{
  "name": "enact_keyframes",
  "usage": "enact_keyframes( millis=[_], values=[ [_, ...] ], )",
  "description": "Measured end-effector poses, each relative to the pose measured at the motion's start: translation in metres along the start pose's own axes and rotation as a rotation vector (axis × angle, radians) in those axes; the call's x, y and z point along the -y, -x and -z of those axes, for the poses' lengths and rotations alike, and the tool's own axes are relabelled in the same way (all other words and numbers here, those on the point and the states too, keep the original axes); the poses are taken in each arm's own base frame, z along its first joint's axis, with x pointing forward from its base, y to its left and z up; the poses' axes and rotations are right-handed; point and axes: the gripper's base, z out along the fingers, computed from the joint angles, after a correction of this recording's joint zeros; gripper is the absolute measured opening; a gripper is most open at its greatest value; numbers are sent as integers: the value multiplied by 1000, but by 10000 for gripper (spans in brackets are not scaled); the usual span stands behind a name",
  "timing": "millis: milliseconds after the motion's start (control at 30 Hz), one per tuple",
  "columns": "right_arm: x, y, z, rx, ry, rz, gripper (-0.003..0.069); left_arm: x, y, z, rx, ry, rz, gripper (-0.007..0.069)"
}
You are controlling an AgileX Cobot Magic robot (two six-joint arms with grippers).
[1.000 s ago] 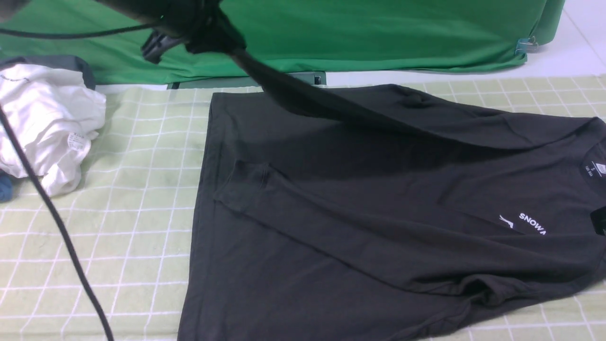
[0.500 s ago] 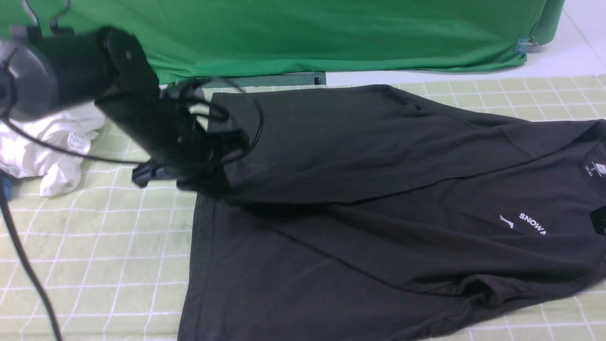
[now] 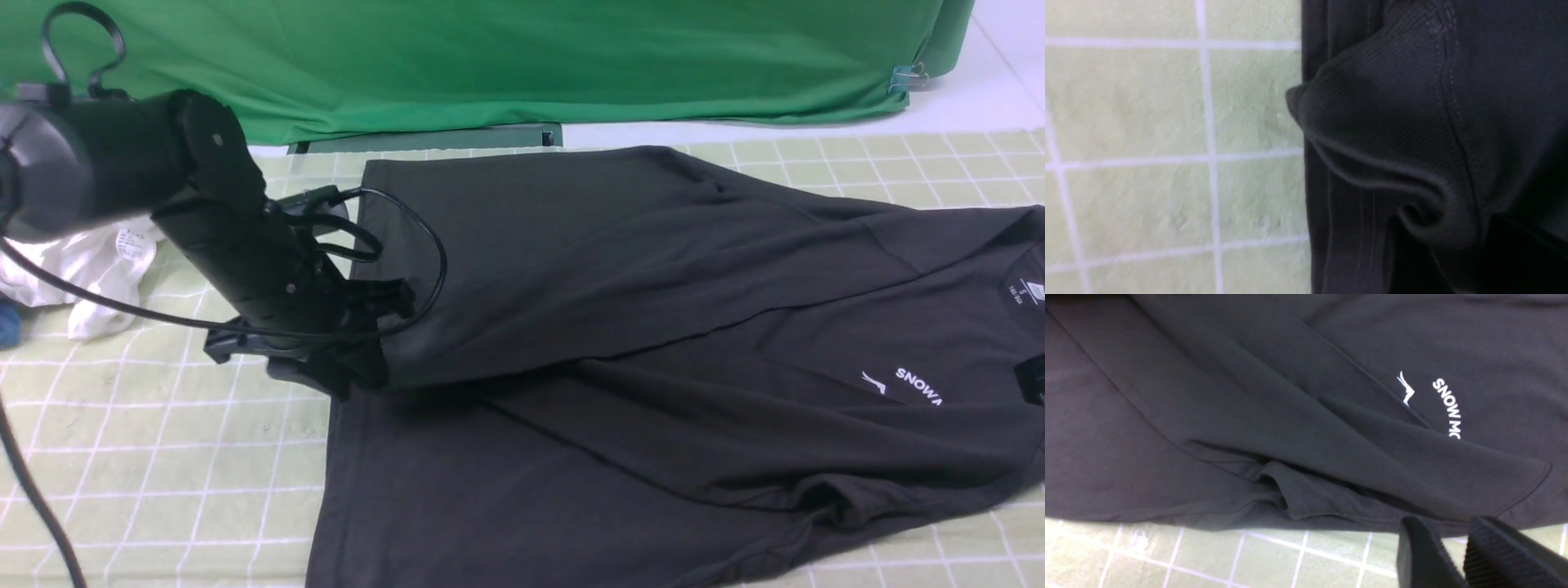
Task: Fold a long-sleeved shirt over a green coffee tablecloth.
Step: 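Fold the left side of the dark shirt inward over its body with the left gripper, then grasp the near edge of the shirt at its hem and shoulder corners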
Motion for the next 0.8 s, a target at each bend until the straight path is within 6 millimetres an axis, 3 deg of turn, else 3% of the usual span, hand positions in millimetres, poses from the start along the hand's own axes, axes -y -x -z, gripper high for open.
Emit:
enact_keyframes(
  millis=[200, 333, 467, 667, 800],
  values=[
    [0, 0, 0, -1, 0, 0, 180, 3, -15, 42, 7, 26, -49, 449],
    [0, 0, 0, -1, 0, 0, 188, 1, -36, 53, -45, 34, -53, 484],
    [0, 0, 0, -1, 0, 0, 192, -8, -60, 38, -107, 35, -15, 486],
    [0, 0, 0, -1, 0, 0, 195, -31, -109, -16, -196, 18, 117, 462],
    [0, 0, 0, -1, 1, -1, 197, -35, -123, -30, -207, -19, 151, 431]
  ],
)
